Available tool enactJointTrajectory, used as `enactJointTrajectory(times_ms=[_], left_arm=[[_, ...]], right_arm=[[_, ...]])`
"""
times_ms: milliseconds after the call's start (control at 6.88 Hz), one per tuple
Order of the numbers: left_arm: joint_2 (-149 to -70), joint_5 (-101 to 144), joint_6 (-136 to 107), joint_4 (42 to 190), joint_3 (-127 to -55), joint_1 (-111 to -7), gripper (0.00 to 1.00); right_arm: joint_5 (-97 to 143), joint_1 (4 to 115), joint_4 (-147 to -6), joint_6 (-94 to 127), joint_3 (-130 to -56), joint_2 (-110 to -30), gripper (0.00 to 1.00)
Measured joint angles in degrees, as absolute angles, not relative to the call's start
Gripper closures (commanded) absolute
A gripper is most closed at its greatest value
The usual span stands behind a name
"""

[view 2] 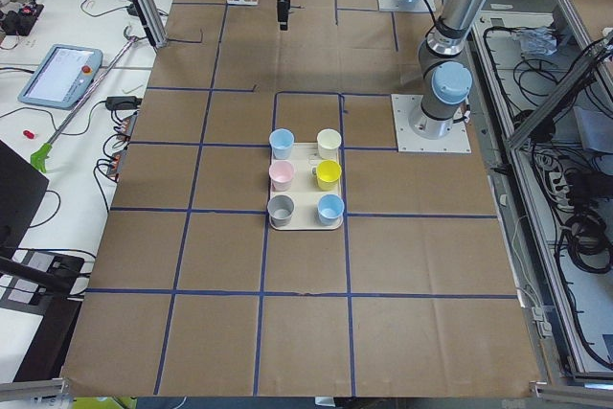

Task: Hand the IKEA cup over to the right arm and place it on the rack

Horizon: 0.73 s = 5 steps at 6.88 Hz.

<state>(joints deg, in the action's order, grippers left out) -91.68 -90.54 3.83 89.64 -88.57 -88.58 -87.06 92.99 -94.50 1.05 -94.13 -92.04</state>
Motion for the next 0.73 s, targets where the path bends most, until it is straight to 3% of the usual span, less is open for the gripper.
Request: enactJointTrajectory(times_ms=[727], left_arm=[[-91.67, -90.33, 6.02, 89.67, -88.74, -86.24, 0.00]], right_arm=[[-86.92, 92.99, -94.51, 1.05, -94.13, -92.02, 0.00]])
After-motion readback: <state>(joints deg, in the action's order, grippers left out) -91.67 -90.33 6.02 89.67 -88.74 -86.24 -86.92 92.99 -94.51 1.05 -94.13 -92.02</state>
